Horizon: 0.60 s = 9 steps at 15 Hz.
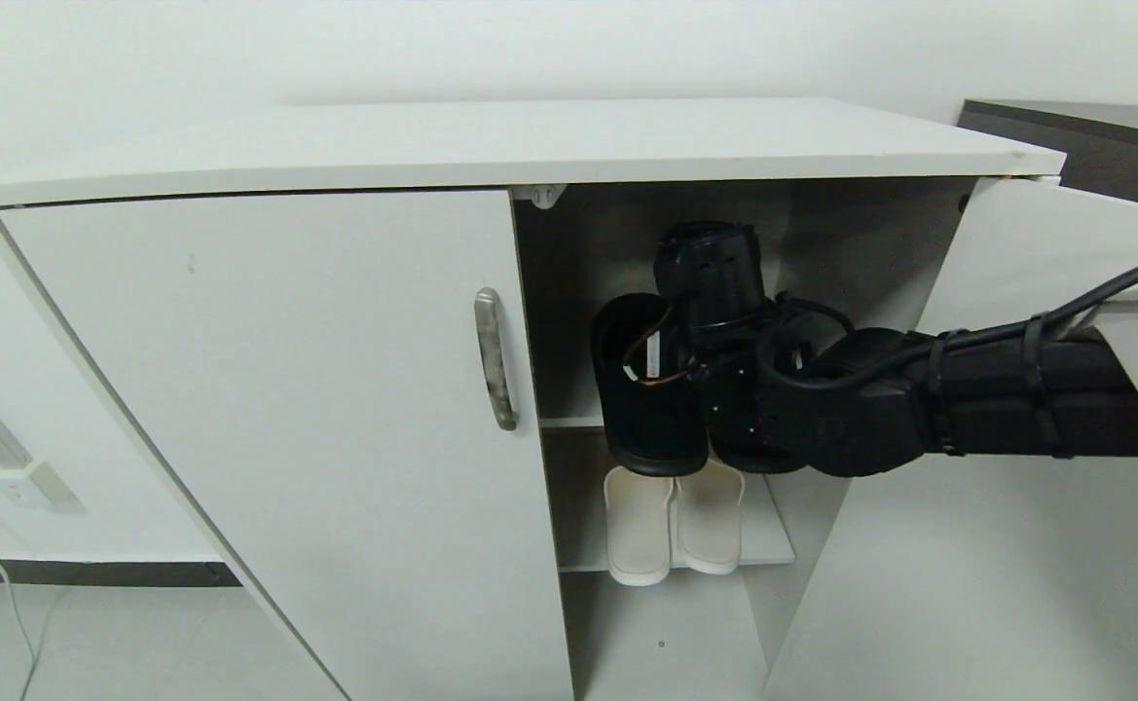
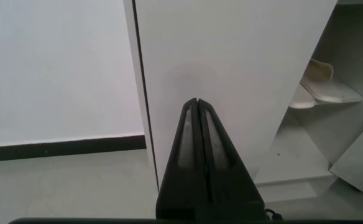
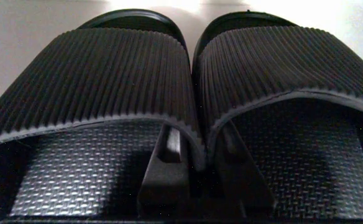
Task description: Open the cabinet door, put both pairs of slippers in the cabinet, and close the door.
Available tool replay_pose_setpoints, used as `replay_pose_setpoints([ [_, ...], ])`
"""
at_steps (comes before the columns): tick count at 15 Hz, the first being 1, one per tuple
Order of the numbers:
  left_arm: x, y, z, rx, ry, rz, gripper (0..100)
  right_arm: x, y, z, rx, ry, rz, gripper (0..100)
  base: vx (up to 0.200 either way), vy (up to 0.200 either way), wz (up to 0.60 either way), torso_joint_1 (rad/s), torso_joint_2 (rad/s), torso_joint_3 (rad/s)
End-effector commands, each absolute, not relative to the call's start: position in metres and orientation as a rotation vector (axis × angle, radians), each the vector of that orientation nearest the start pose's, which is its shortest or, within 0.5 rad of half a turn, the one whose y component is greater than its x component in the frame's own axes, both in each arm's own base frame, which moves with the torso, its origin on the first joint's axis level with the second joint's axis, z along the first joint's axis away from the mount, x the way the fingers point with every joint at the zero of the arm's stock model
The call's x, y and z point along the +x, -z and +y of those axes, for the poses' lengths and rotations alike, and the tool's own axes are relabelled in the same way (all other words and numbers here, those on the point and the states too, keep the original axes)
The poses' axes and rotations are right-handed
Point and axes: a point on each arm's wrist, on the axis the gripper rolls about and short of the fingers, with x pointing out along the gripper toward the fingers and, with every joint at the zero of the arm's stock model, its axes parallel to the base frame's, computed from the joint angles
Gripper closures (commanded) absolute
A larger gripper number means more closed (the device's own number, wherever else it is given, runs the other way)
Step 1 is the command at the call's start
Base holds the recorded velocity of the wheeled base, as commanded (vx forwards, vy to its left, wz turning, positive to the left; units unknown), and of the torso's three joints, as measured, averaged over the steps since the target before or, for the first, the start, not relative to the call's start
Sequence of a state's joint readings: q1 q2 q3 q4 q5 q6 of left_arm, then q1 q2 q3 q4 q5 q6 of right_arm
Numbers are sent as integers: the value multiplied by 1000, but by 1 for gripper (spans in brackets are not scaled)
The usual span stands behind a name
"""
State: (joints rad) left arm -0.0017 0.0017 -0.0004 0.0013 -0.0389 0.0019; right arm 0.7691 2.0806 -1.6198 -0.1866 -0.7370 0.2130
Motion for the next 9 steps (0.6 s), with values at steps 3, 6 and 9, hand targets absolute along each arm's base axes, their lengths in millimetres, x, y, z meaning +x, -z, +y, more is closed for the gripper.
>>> replay_pose_setpoints([
  [3,-23,-76,-1,2,40,0,100,336,-225,288,20,-3,216,100,0,0,0,0,0,0],
  [6,-23,-75,-1,1,40,3,100,345,-230,289,28,9,209,100,0,0,0,0,0,0],
  [9,-23,-75,-1,1,40,3,100,351,-228,290,24,17,214,100,0,0,0,0,0,0],
])
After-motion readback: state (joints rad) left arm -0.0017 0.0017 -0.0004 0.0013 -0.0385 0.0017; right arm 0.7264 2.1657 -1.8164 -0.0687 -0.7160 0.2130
